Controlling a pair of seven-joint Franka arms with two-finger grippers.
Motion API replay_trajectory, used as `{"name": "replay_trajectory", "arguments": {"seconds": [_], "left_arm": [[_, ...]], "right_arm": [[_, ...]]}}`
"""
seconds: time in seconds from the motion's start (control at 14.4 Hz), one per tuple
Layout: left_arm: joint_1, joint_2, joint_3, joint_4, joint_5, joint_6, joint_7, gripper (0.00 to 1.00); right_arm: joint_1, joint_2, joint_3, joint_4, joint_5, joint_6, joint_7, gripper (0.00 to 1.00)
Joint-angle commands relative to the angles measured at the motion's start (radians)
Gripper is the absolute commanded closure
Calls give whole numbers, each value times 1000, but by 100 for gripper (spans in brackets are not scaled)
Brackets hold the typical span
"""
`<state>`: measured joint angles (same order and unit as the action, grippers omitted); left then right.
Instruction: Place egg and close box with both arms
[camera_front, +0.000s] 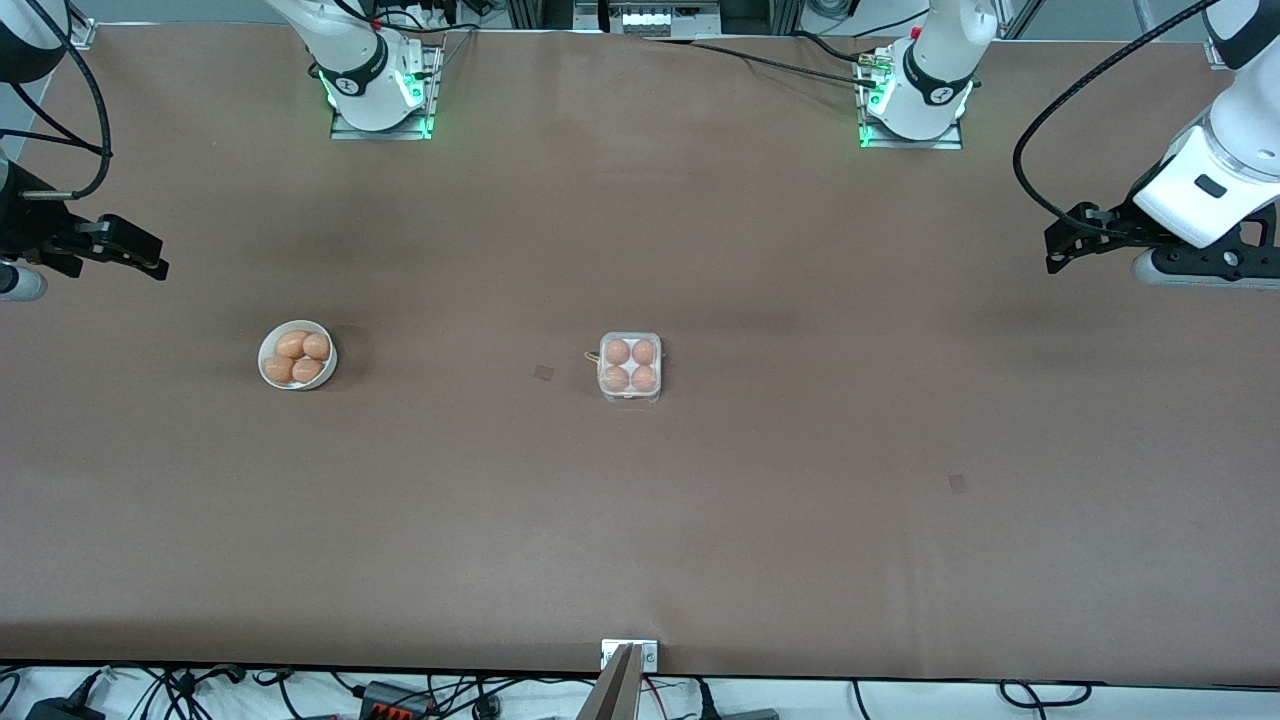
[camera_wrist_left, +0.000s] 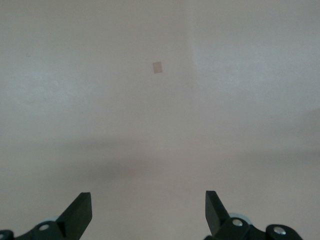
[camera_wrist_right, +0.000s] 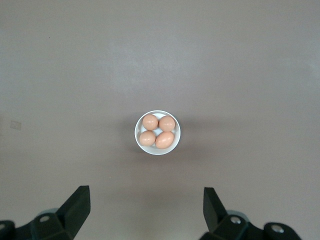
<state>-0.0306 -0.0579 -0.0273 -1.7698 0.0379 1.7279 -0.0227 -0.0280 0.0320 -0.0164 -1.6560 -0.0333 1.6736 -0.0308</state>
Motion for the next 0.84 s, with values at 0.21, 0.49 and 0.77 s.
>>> {"name": "replay_trajectory", "arguments": {"seconds": [0.21, 0.49, 0.77], "left_arm": [[-2, 10, -10, 39, -4, -14, 3, 0], [-2, 7, -11, 41, -7, -39, 11, 0], [0, 6, -19, 41, -7, -45, 1, 0]], "right_arm": [[-13, -12, 1, -2, 10, -11, 2, 0], [-6, -7, 4, -7, 12, -12, 3, 0], [-7, -14, 6, -7, 12, -15, 3, 0]]}}
